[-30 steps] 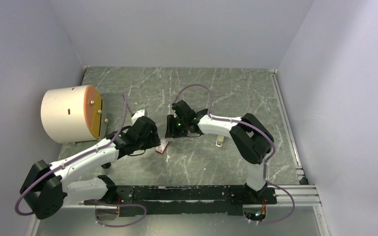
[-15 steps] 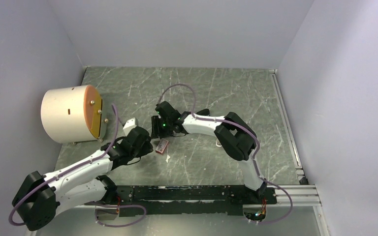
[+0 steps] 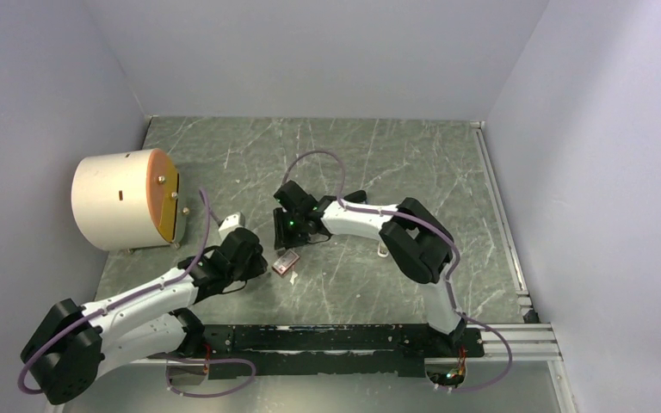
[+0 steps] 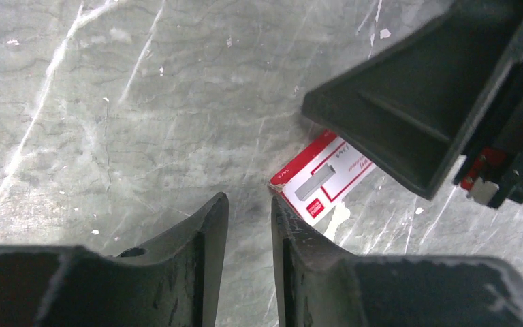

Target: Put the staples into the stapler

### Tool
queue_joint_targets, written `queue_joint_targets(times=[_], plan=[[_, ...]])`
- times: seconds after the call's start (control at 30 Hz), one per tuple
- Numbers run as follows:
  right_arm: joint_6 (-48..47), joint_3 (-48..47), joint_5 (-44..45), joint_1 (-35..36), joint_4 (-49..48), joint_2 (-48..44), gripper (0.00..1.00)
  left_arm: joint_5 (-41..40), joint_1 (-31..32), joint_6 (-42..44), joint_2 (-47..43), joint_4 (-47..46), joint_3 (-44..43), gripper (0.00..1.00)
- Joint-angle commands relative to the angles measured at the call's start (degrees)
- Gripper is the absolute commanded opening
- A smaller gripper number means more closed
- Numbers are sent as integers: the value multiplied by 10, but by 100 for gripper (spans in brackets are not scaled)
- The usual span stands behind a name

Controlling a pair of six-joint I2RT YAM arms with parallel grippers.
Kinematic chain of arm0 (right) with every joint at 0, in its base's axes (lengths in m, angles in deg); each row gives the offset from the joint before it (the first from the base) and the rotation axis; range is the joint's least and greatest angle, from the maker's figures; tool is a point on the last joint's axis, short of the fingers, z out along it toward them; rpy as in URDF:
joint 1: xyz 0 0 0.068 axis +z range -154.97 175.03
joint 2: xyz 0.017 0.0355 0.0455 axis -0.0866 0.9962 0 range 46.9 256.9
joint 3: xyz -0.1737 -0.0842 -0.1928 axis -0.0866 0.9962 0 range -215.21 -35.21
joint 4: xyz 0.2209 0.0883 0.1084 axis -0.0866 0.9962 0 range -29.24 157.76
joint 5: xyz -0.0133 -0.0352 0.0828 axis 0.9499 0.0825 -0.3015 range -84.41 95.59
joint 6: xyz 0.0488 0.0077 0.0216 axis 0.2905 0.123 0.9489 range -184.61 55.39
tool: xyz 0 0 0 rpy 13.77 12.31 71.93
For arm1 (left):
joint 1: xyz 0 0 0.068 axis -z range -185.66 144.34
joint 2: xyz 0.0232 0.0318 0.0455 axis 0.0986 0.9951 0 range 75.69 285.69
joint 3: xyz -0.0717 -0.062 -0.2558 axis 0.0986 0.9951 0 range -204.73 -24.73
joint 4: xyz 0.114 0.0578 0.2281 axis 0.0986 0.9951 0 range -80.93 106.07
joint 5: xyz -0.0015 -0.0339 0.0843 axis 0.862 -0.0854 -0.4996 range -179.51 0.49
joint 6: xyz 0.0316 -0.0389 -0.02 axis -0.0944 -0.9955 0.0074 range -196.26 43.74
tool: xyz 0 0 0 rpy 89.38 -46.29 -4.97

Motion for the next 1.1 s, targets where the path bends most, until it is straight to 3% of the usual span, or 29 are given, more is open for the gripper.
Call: queue_joint_targets(times=[0.0, 0.17, 0.33, 0.5, 0.6, 0.67, 0.87, 1.07], plan=[[-22, 31, 30, 2, 69, -34, 36, 15, 1, -10, 10, -43, 10, 34], [-38, 72, 43, 1, 85, -64, 21, 52, 1, -3, 34, -80, 10, 27], [-101, 48, 65, -6, 93, -89, 19, 79, 2, 16, 76, -82, -18, 24], [-238, 22, 37, -14, 63, -100, 35, 75, 1, 8, 71, -78, -18, 26], [-355, 54, -36, -15, 20, -126, 57, 80, -5, -2, 60, -74, -10, 26], [-412, 83, -74, -14, -22, -150, 65, 78, -20, -7, 52, -58, -6, 26], [-611, 163, -194, -15, -87, -191, 68, 116, -101, 18, -6, -27, 15, 25], [-775, 125, -290, -13, 10, -146, 68, 167, -150, 30, -33, -24, 27, 26]])
